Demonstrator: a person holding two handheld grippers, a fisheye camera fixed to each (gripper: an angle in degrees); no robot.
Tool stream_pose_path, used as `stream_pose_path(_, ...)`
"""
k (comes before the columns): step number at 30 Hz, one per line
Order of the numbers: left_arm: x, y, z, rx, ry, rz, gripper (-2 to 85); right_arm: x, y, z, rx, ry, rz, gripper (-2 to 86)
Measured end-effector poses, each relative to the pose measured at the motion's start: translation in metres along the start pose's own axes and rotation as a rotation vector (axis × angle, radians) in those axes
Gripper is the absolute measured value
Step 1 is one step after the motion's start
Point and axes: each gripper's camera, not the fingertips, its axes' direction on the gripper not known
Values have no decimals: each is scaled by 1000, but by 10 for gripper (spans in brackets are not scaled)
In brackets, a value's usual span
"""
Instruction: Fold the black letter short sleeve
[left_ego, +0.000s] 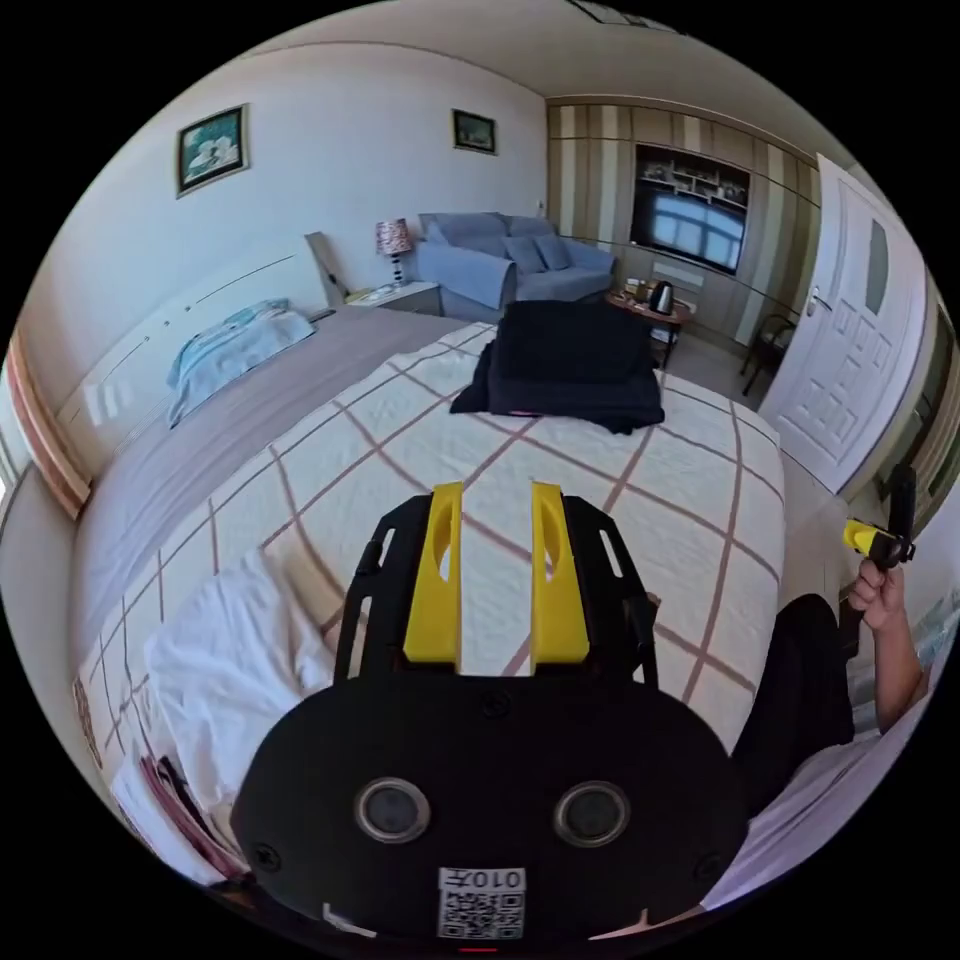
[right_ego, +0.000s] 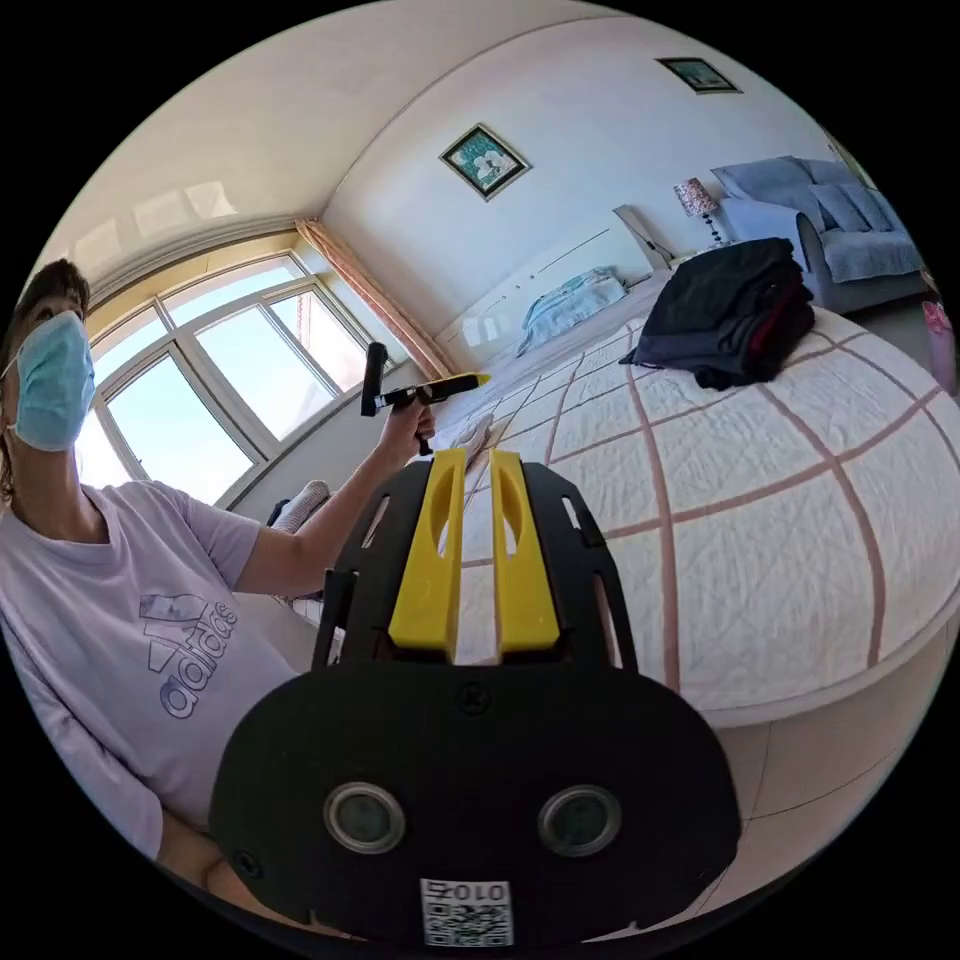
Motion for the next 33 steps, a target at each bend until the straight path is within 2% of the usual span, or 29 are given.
stream_pose_path(5,111,-121,85,31,99,160,101,1,28,-71,61,105,-17,55)
stream_pose_path(10,189,-220,163,3,104,162,108,11,55,-129,106,190,-12,54)
stream_pose_path(16,263,-281,243,-119,-59,246,96,25,76,-172,118,259,15,53)
stream_pose_path(18,277,-282,273,-220,-197,272,75,27,81,-181,123,259,29,51)
stream_pose_path(20,269,-274,274,-156,-196,234,54,28,86,-190,132,256,39,47)
stream_pose_path(23,229,-258,272,-91,-10,94,24,26,92,-200,145,270,50,42)
stream_pose_path(26,174,-251,272,-107,198,-57,8,19,92,-206,144,262,52,40)
stream_pose_path(28,144,-249,261,-106,261,-166,4,6,90,-209,142,263,36,39)
stream_pose_path(33,74,-252,175,53,432,-230,0,-32,84,-214,145,274,7,35)
